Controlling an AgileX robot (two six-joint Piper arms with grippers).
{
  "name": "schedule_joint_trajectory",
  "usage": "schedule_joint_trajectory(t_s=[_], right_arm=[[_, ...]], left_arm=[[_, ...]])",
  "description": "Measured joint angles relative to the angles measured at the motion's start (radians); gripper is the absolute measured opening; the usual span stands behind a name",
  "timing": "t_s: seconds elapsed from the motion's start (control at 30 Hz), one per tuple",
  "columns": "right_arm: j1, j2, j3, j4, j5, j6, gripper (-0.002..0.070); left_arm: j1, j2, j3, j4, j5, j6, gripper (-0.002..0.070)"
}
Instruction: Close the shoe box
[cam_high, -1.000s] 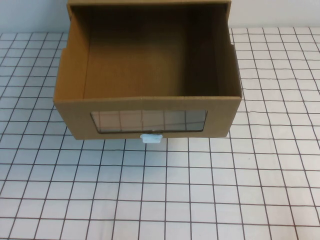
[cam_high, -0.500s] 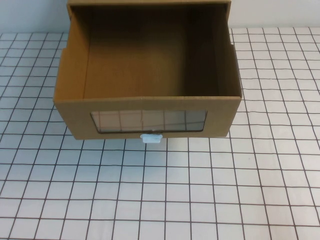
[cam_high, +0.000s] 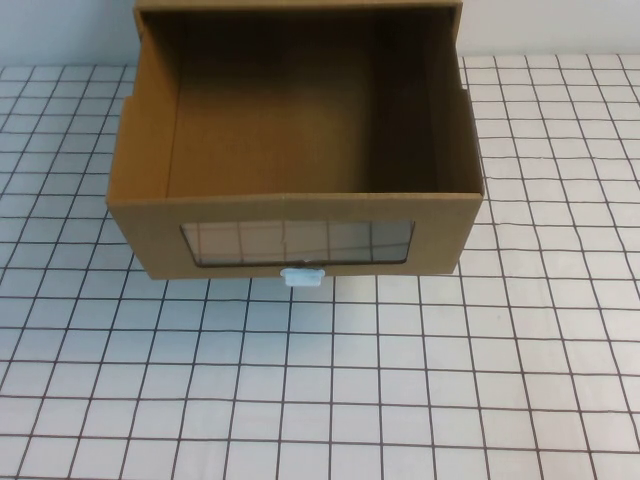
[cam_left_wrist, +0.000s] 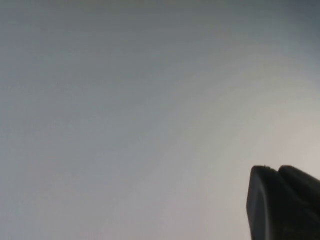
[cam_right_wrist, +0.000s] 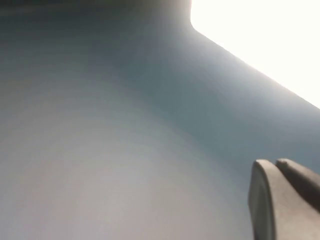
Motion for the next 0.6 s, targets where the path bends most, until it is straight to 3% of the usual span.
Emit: schedule_joint_trajectory(t_s=[0.1, 0.2, 0.47, 0.6], right_arm=[[0.000, 0.000, -0.056, 0.001, -0.030, 0.062, -0.0013], [0.000, 0.000, -0.175, -0.007, 0.017, 0.089, -0.0013], [0.000, 0.063, -0.571, -0.009, 0.288, 0.093, -0.0014], [0.000, 0.179, -0.739, -0.009, 0.406, 0.202, -0.0014]], left_arm=[[0.000, -0.004, -0.059, -0.046, -0.126, -0.028, -0.0005], [0.000, -0.004, -0.188, -0.090, -0.116, -0.029, -0.0005], [0.000, 0.011, -0.618, -0.116, 0.236, 0.137, -0.0005], [0.000, 0.106, -0.777, -0.142, 0.343, 0.155, -0.0005]])
